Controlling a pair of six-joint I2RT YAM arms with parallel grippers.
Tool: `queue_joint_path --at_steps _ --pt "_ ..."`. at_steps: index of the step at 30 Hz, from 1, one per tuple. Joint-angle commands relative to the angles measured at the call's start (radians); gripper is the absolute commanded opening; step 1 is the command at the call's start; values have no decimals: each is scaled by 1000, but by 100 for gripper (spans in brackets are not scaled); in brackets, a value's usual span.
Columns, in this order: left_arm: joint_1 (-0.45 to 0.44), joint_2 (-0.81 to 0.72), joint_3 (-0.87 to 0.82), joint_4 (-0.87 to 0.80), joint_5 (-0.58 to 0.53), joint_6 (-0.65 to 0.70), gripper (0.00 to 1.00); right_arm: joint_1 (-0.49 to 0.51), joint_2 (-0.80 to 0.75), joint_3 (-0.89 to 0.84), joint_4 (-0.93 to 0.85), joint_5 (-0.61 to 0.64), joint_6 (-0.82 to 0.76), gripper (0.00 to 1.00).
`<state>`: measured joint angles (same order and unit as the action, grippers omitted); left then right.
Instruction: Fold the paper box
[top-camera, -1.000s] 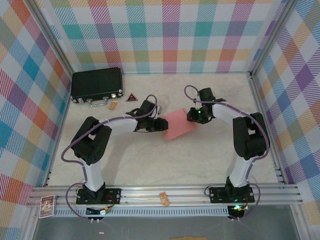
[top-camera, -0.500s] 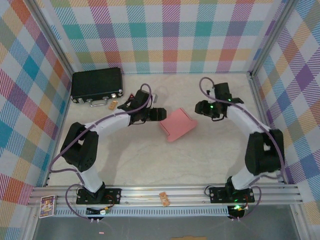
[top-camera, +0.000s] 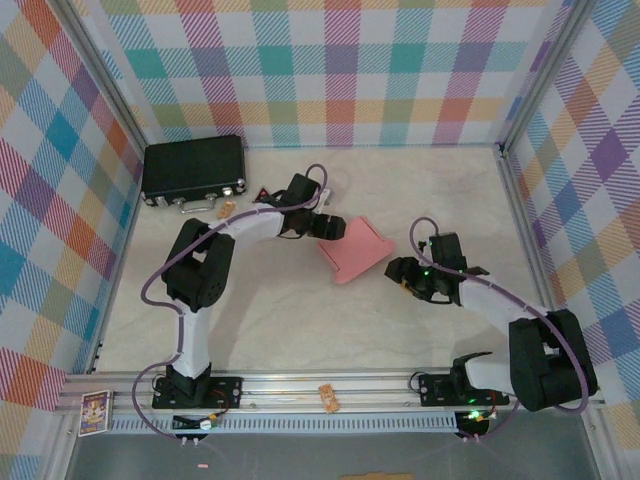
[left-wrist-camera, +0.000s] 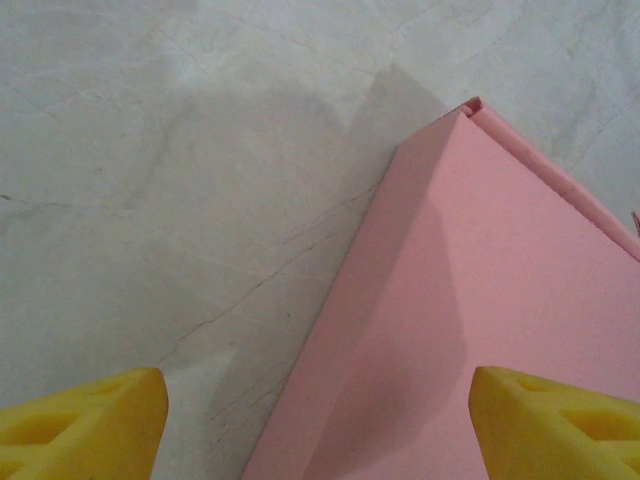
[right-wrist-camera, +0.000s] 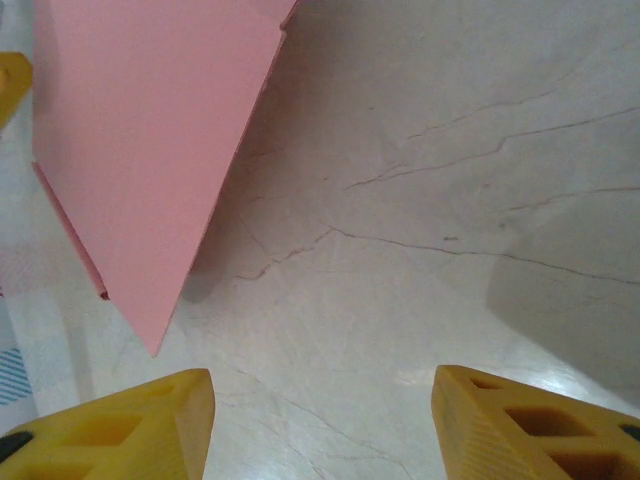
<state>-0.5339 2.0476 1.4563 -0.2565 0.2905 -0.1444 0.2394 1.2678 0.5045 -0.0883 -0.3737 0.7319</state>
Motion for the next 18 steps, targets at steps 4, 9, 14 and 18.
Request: queue_joint_path --at_steps 4,9,14,18 --pt "3 -9 -54 70 86 -52 73 27 153 -32 402 -87 149 59" --pt "-1 -49 -138 109 101 -107 61 35 260 -24 543 -107 180 57" --pt "-15 -114 -226 140 112 -160 50 37 344 8 616 -172 178 53" --pt "-17 -134 -261 162 122 -186 47 37 384 16 684 -211 183 51"
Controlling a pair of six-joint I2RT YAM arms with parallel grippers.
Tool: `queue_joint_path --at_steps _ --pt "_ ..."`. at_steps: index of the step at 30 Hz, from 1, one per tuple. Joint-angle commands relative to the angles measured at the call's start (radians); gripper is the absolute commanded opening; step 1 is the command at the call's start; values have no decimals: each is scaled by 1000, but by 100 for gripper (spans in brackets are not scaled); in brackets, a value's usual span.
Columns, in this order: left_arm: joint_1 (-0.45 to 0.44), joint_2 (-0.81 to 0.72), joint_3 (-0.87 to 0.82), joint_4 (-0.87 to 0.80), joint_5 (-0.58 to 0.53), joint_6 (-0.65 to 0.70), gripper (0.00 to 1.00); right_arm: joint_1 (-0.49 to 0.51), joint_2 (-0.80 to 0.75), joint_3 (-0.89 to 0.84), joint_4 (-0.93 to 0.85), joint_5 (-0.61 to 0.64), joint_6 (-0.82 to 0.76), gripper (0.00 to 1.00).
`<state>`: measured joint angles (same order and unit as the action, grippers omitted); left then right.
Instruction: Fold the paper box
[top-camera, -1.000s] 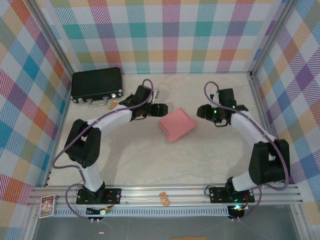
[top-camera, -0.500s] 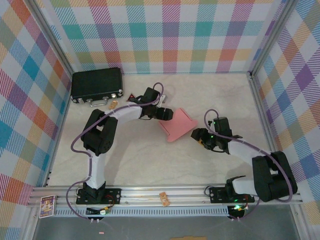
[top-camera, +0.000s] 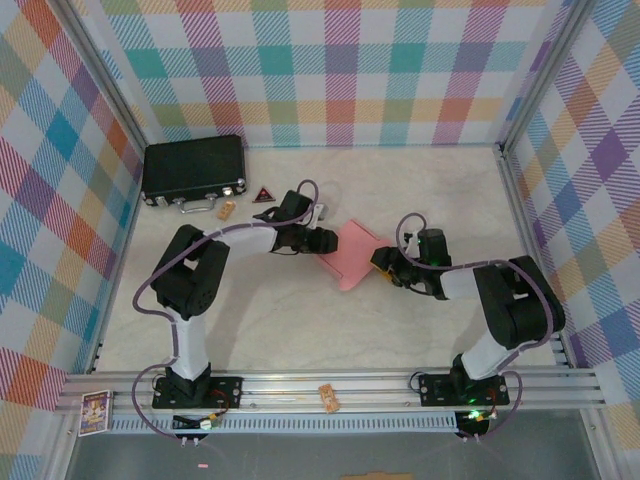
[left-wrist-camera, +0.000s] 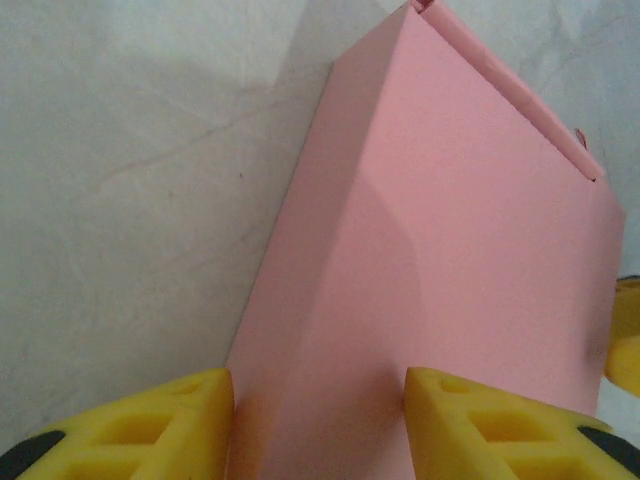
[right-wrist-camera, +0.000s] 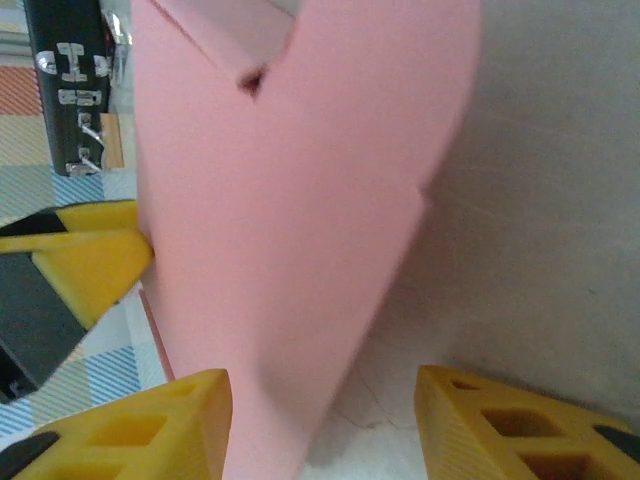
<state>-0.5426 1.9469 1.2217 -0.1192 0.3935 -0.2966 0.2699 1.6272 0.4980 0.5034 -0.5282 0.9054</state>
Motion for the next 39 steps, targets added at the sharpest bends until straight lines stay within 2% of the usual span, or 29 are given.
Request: queue_joint_path --at_steps 1,4,11,13,23,29,32,39 --pt "-7 -31 -28 26 17 -35 47 6 34 22 118 -69 15 50" --pt "-8 -9 -13 17 12 -27 47 8 53 32 174 -105 22 49" --pt "-10 12 15 24 13 -23 46 16 30 41 173 -132 3 49" --pt "-13 12 10 28 22 -28 43 22 32 55 158 -141 -4 49" --pt "-22 33 -2 69 69 -65 39 60 128 105 214 -156 26 48" --pt "-25 40 7 73 95 -75 37 81 127 125 206 -136 36 47" --pt "-25 35 7 70 95 -76 37 89 84 129 153 -105 24 46" --pt "-25 27 6 63 80 -72 35 104 -22 148 -141 37 -48 45"
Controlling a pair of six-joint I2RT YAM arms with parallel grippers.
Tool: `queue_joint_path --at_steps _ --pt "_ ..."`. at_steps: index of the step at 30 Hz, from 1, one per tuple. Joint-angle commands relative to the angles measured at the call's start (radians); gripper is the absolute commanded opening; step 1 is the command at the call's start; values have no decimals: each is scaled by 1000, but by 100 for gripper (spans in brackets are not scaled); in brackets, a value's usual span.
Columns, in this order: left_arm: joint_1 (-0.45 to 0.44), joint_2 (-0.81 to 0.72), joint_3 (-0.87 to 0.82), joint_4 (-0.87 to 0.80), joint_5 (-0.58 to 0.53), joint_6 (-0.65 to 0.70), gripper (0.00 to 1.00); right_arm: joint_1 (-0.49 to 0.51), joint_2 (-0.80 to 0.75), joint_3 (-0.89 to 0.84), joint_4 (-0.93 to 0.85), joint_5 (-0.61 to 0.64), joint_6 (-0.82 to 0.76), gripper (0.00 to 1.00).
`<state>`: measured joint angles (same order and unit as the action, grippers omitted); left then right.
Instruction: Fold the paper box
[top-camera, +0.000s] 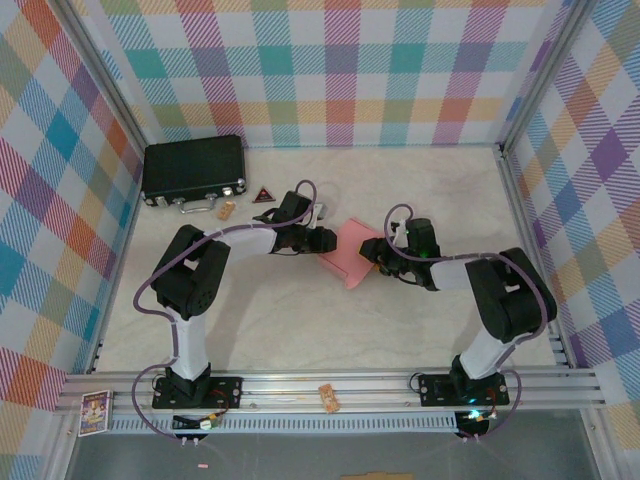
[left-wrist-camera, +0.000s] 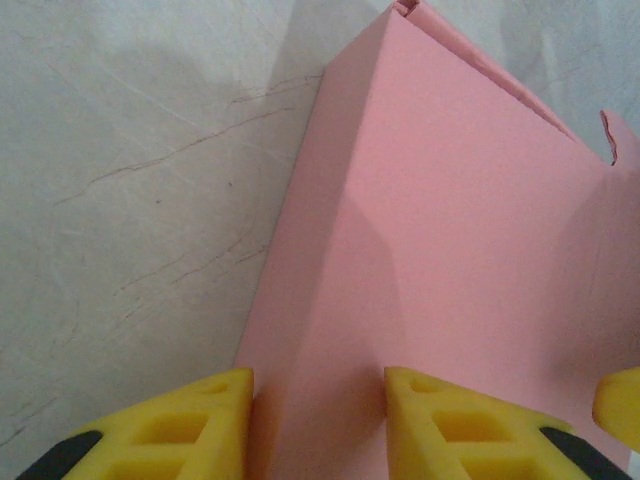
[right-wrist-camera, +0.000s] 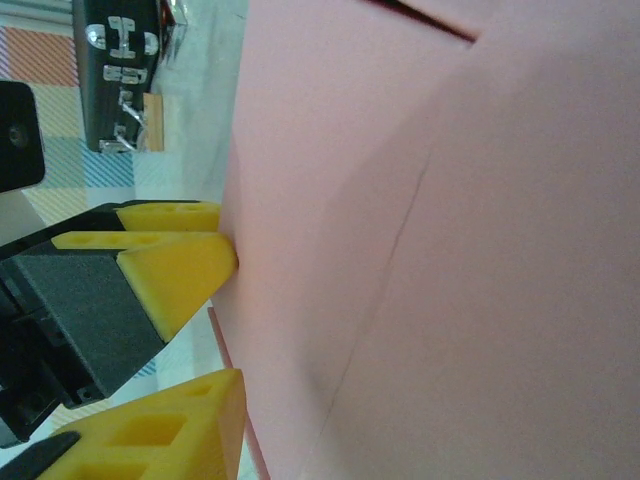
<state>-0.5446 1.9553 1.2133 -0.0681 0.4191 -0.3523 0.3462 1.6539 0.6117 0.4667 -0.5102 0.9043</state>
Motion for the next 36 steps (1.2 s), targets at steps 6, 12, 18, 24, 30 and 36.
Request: queue_joint_path --at_steps 6,12,18,24,30,36 --pt "-23 11 29 7 78 -9 39 32 -139 28 -185 55 -49 44" --pt "-23 2 26 31 112 -27 43 45 -227 84 -350 112 -89 46" --pt "-23 -1 17 74 164 -62 46 53 -263 146 -455 144 -121 48" --pt "-20 1 6 108 176 -92 46 57 -227 230 -520 140 -146 48" --pt "-18 4 10 101 163 -92 45 60 -257 207 -587 219 -154 49" --pt "-21 22 35 75 176 -77 45 59 -283 118 -602 282 -163 49"
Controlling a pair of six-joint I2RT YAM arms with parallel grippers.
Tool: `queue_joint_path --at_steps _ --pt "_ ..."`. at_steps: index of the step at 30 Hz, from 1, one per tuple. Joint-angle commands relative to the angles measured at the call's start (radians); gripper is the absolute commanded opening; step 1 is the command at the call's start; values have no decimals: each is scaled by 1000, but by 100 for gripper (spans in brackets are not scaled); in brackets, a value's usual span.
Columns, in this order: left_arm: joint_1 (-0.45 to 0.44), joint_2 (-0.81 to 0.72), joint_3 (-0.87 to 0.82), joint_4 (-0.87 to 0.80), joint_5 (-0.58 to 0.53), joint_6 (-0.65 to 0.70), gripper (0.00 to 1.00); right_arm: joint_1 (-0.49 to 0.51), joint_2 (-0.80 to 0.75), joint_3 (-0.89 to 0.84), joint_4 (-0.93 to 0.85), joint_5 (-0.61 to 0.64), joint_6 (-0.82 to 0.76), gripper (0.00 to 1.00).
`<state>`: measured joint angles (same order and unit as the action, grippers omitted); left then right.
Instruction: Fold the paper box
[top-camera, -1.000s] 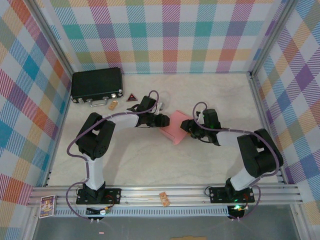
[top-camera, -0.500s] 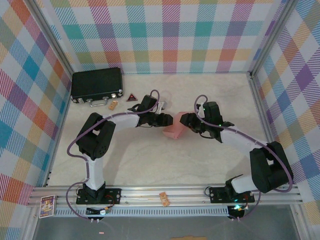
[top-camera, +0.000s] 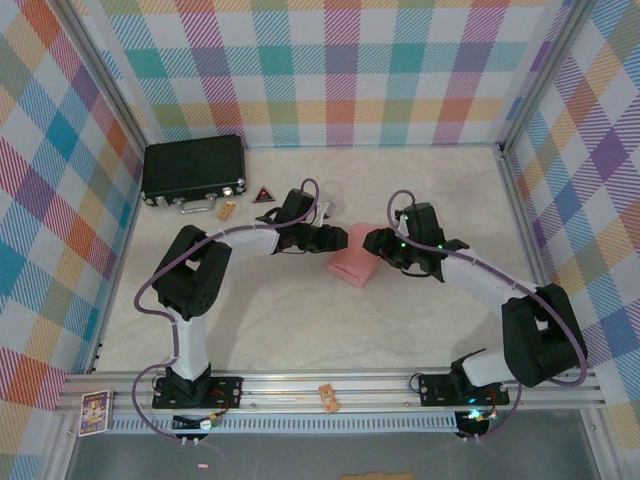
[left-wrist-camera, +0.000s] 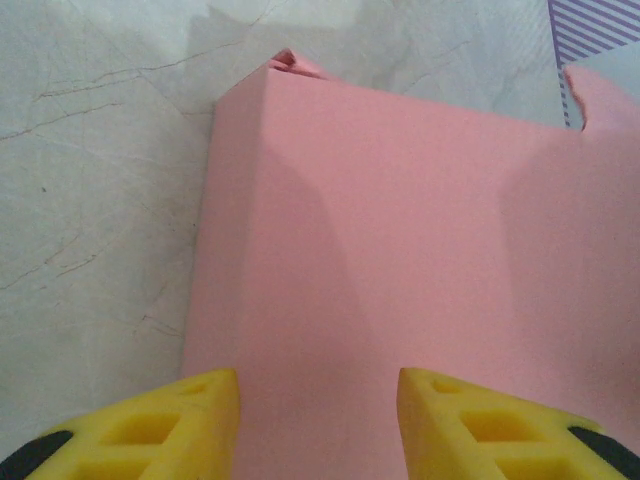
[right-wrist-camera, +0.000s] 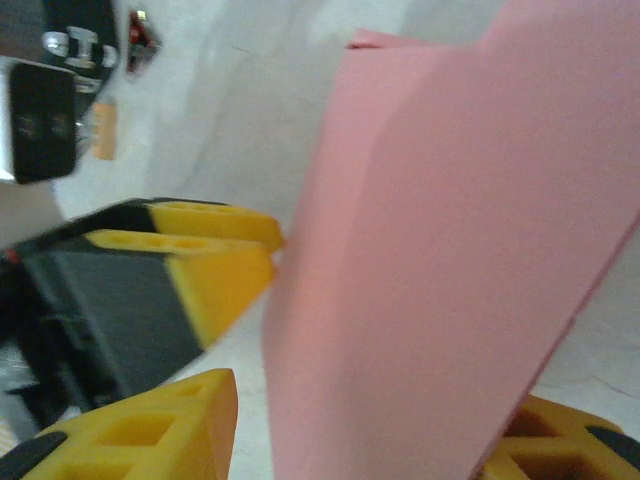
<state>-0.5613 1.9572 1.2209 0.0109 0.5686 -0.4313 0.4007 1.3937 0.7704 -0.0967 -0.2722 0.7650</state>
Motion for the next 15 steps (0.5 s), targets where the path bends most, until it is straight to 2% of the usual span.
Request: queue_joint_path --at_steps 1,9,15 --pt "-6 22 29 -9 27 5 45 4 -18 -62 -25 48 -22 49" --pt "-20 41 35 -41 17 25 45 0 91 -106 49 34 -13 35" --pt "-32 58 66 -111 -4 59 45 -1 151 -95 40 68 6 34"
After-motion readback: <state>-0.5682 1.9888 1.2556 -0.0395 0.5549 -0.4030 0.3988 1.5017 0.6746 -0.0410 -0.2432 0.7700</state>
